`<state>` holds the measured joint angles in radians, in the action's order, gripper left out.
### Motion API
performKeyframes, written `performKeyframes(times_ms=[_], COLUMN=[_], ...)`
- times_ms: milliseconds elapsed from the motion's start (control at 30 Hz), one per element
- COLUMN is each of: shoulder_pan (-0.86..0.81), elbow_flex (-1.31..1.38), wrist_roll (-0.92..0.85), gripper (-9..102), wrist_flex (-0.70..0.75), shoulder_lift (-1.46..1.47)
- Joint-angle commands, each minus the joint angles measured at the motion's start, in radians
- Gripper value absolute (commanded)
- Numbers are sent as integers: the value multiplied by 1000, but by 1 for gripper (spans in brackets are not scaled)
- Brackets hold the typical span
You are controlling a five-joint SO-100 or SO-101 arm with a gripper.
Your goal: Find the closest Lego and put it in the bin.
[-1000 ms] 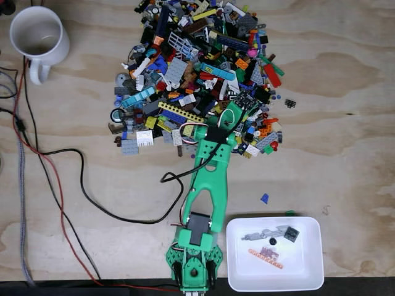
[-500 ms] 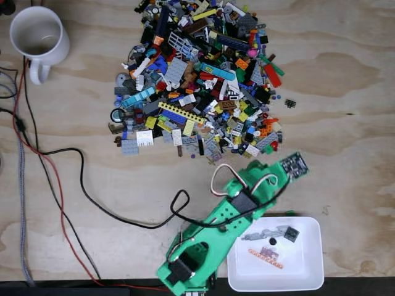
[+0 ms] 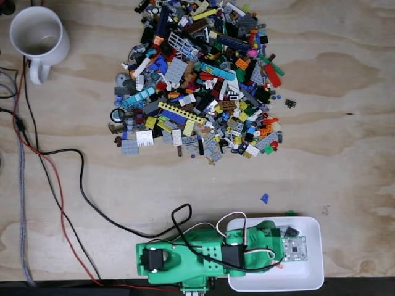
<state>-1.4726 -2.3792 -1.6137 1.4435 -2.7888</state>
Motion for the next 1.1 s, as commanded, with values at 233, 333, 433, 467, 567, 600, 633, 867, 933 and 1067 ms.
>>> performKeyframes(times_ms=[233, 333, 433, 467, 567, 600, 633, 867, 933, 1067], shoulder_pan=[195, 408, 661, 741, 950, 1009, 1063, 1259, 1298, 1362], elbow_flex=[104, 169, 244, 264, 288, 279, 268, 255, 236, 198], wrist_roll=[149, 172, 212, 218, 227, 227, 221, 184, 181, 207], gripper=[31, 16, 0, 0, 0, 0, 0, 0, 0, 0], wrist_flex=[-120, -110, -83, -78, -51, -49, -49, -150, -198, -267], shoulder_lift=[2, 40, 107, 127, 179, 181, 187, 423, 460, 499])
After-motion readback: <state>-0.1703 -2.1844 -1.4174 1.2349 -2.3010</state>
